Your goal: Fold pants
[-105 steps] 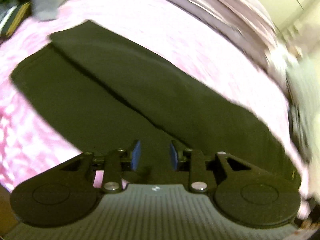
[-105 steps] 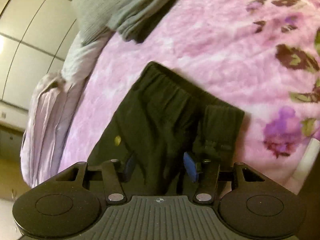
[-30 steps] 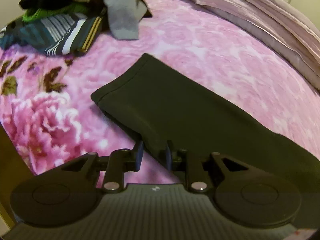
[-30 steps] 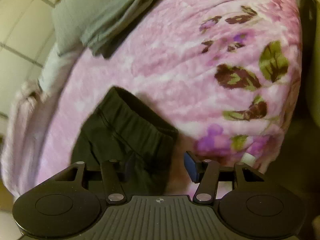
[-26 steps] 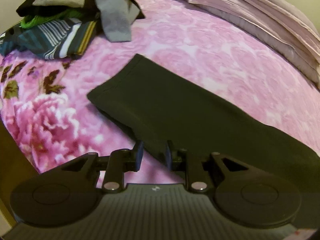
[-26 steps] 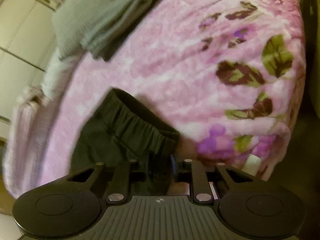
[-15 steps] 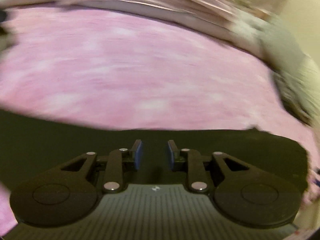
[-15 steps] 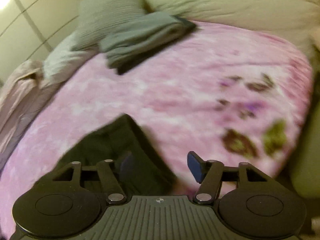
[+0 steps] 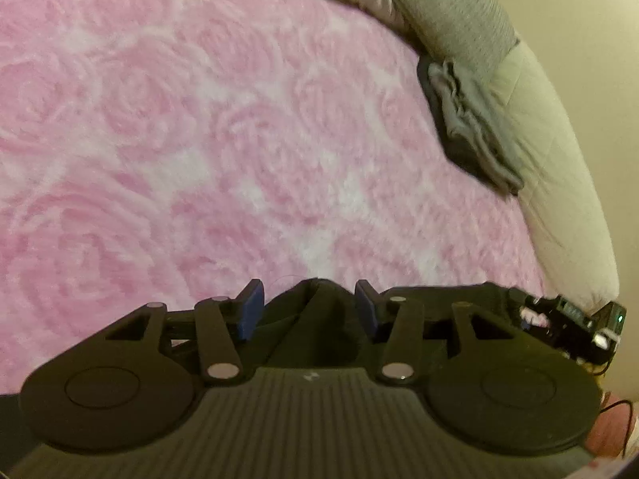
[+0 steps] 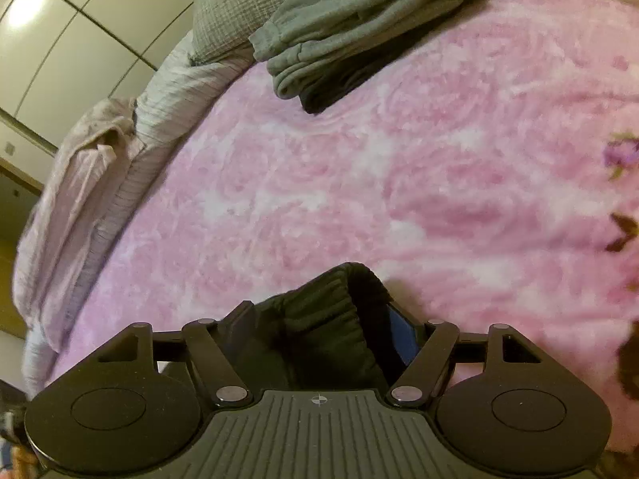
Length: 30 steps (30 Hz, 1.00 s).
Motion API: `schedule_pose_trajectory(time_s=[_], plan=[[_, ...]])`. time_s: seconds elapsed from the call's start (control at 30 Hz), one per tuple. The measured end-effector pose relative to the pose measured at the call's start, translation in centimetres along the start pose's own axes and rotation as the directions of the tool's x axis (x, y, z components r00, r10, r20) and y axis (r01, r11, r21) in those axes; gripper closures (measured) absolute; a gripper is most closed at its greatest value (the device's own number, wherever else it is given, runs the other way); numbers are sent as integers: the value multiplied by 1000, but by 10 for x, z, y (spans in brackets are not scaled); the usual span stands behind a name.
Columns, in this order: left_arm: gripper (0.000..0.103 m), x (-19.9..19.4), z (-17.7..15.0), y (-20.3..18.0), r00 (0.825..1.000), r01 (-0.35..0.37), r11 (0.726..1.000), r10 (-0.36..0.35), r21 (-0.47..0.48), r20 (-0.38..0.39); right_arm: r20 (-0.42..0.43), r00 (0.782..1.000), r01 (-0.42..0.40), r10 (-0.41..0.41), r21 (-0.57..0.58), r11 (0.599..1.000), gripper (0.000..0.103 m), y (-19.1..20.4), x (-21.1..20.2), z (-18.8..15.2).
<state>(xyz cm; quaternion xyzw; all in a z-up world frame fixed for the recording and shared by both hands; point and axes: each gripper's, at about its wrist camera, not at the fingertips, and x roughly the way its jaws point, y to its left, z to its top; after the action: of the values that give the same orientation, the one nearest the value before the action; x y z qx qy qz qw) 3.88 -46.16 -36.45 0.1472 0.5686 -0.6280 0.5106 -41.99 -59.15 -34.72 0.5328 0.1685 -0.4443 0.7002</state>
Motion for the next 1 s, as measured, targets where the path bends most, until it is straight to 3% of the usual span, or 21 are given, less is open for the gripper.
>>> schedule_pose_trajectory(time_s=[0.03, 0.07, 0.13, 0.2, 0.27, 0.33, 0.5, 0.53, 0.57, 0.63, 0.67, 0.73, 0.77, 0.87, 1.0], plan=[[65, 5, 0, 0, 1000, 9, 1000, -9, -2, -17, -5, 1000, -23, 23, -6, 1000, 62, 0, 1, 1], [70, 9, 0, 0, 999, 38, 999, -38, -4, -28, -5, 1000, -31, 31, -26, 999, 66, 2, 1, 1], [103, 14, -1, -4, 996, 86, 996, -86, 20, -21, 15, 999, -36, 39, -125, 991, 83, 10, -3, -2], [103, 10, -4, -7, 997, 34, 998, -38, 59, 67, 48, 999, 0, 8, -172, 985, 99, 17, -6, -6], [103, 5, -9, 1, 986, 19, 1000, -21, 13, 167, 83, 996, 46, -30, -203, 978, 99, 18, -7, -14], [103, 11, -16, 6, 983, 8, 1000, -6, -11, 183, 100, 993, 88, -67, -220, 971, 99, 18, -1, -22], [103, 28, -20, 2, 968, -105, 994, 95, 29, 232, 135, 978, 190, -159, -254, 948, 94, 26, 13, -25], [103, 33, -19, -3, 949, -206, 977, 187, 51, 255, 141, 972, 222, -188, -287, 932, 89, 30, 14, -26], [103, 41, -15, -3, 937, -273, 958, 245, 87, 250, 153, 962, 263, -224, -317, 911, 75, 35, 13, -26], [103, 42, -11, -6, 934, -299, 948, 267, 109, 237, 188, 933, 356, -308, -339, 871, 51, 44, 9, -24], [103, 34, -10, -8, 935, -284, 953, 252, 102, 250, 219, 917, 392, -333, -345, 853, 50, 49, 3, -23], [102, 8, -15, -15, 918, -271, 958, 229, 90, 323, 297, 886, 450, -357, -364, 815, 49, 58, -16, -27], [101, -8, -20, -16, 910, -263, 961, 218, 84, 353, 317, 881, 458, -353, -374, 807, 49, 62, -25, -31], [100, -57, -51, -17, 885, -285, 956, 235, 68, 403, 317, 905, 400, -283, -406, 822, 49, 75, -54, -55], [99, -103, -117, -10, 872, -347, 937, 307, 41, 380, 244, 942, 325, -230, -498, 804, 49, 92, -69, -108]])
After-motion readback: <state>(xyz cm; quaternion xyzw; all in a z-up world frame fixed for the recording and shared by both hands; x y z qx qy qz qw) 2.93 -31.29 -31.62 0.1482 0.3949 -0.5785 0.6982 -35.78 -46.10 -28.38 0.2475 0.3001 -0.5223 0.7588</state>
